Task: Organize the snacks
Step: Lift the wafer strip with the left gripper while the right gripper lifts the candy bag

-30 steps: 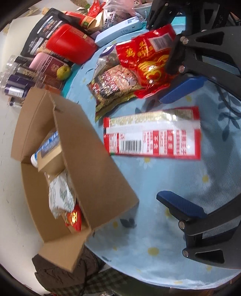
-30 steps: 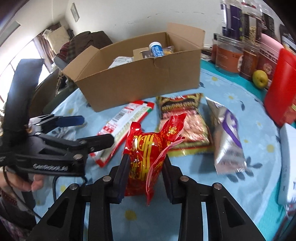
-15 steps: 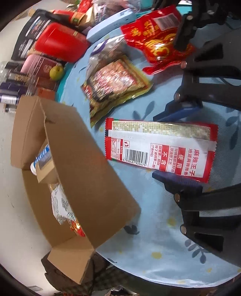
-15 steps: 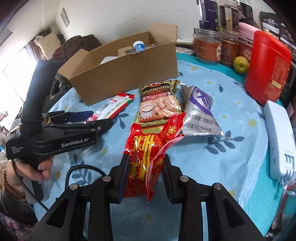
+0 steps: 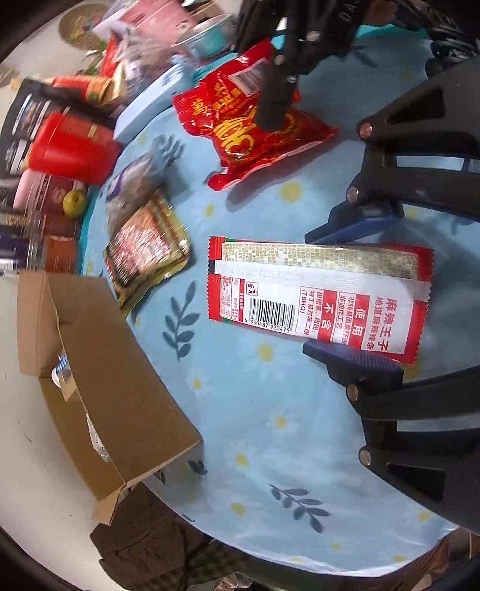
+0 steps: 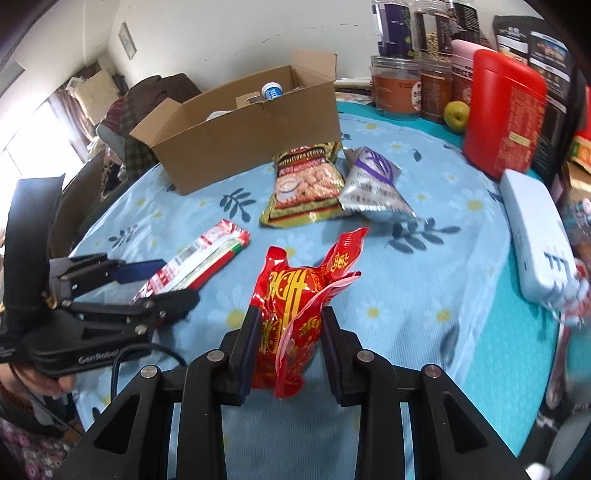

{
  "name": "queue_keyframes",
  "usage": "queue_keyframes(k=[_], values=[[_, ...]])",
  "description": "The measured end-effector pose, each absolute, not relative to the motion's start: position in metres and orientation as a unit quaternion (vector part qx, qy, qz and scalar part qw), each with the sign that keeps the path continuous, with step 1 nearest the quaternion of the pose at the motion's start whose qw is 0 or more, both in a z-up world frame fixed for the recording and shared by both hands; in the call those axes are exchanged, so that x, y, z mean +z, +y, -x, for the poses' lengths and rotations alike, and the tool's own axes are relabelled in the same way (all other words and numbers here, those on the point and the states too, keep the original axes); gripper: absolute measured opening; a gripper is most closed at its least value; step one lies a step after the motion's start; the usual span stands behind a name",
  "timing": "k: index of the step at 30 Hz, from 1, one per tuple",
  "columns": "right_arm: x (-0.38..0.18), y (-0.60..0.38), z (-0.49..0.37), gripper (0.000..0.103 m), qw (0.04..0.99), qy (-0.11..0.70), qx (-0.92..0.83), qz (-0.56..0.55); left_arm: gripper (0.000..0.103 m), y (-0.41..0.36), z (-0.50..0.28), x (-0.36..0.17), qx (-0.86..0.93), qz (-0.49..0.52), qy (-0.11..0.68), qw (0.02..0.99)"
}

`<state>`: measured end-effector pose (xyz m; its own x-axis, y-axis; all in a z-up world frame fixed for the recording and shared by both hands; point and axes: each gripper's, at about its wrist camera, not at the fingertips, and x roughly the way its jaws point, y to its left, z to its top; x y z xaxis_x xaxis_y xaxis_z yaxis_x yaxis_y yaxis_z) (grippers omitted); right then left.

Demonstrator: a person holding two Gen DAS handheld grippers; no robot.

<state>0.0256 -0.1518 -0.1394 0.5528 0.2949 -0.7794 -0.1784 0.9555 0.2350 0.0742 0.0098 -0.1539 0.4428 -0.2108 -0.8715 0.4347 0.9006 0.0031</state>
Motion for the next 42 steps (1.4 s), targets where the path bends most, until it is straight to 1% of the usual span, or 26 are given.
queue_keyframes(k=[8, 13, 15, 16, 17, 19, 21, 23, 27, 30, 31, 32, 33, 34, 35, 37, 42], values=[[-0.139, -0.157, 0.006, 0.032, 0.875, 0.461, 0.135, -0.06, 0.051, -0.003, -0.049, -0.157, -0.215, -0.122, 0.506, 0.826], [-0.14, -0.16, 0.014, 0.033, 0.875, 0.461, 0.133, -0.067, 0.052, -0.008, -0.046, -0.159, -0.21, -0.123, 0.503, 0.829], [-0.143, -0.16, 0.012, 0.037, 0.872, 0.467, 0.131, -0.068, 0.053, -0.008, -0.046, -0.16, -0.205, -0.12, 0.502, 0.832], [-0.145, -0.16, 0.011, 0.046, 0.869, 0.472, 0.129, -0.069, 0.053, -0.007, -0.046, -0.16, -0.203, -0.119, 0.501, 0.833], [-0.146, -0.159, 0.011, 0.058, 0.868, 0.474, 0.129, -0.072, 0.055, -0.008, -0.046, -0.16, -0.201, -0.118, 0.499, 0.834], [-0.148, -0.158, 0.01, 0.067, 0.865, 0.475, 0.137, -0.085, 0.059, -0.008, -0.047, -0.161, -0.2, -0.118, 0.497, 0.836], [-0.15, -0.156, 0.009, 0.071, 0.863, 0.477, 0.142, -0.089, 0.066, -0.008, -0.049, -0.162, -0.2, -0.116, 0.496, 0.837], [-0.153, -0.15, 0.007, 0.077, 0.862, 0.481, 0.135, -0.079, 0.069, -0.01, -0.051, -0.163, -0.199, -0.117, 0.495, 0.837], [-0.155, -0.14, 0.004, 0.081, 0.865, 0.484, 0.12, -0.053, 0.07, -0.01, -0.053, -0.164, -0.201, -0.116, 0.491, 0.84], [-0.157, -0.138, 0.003, 0.081, 0.868, 0.482, 0.106, -0.05, 0.07, -0.01, -0.052, -0.164, -0.201, -0.114, 0.484, 0.844], [-0.157, -0.139, 0.002, 0.076, 0.87, 0.48, 0.103, -0.049, 0.067, -0.01, -0.052, -0.164, -0.2, -0.115, 0.482, 0.845], [-0.157, -0.139, 0.003, 0.058, 0.872, 0.477, 0.096, -0.045, 0.055, -0.009, -0.052, -0.163, -0.199, -0.113, 0.477, 0.849], [-0.157, -0.14, 0.003, 0.054, 0.874, 0.477, 0.088, -0.041, 0.05, -0.008, -0.052, -0.162, -0.199, -0.107, 0.476, 0.85], [-0.156, -0.142, 0.004, 0.047, 0.875, 0.475, 0.084, -0.042, 0.049, -0.008, -0.054, -0.162, -0.196, -0.103, 0.477, 0.851], [-0.156, -0.144, 0.004, 0.044, 0.875, 0.474, 0.085, -0.046, 0.048, -0.007, -0.055, -0.162, -0.197, -0.1, 0.477, 0.851], [-0.156, -0.148, 0.005, 0.043, 0.875, 0.472, 0.088, -0.054, 0.046, -0.005, -0.056, -0.161, -0.197, -0.093, 0.477, 0.852], [-0.156, -0.151, 0.012, 0.042, 0.875, 0.469, 0.101, -0.068, 0.045, -0.003, -0.054, -0.159, -0.206, -0.078, 0.481, 0.849]])
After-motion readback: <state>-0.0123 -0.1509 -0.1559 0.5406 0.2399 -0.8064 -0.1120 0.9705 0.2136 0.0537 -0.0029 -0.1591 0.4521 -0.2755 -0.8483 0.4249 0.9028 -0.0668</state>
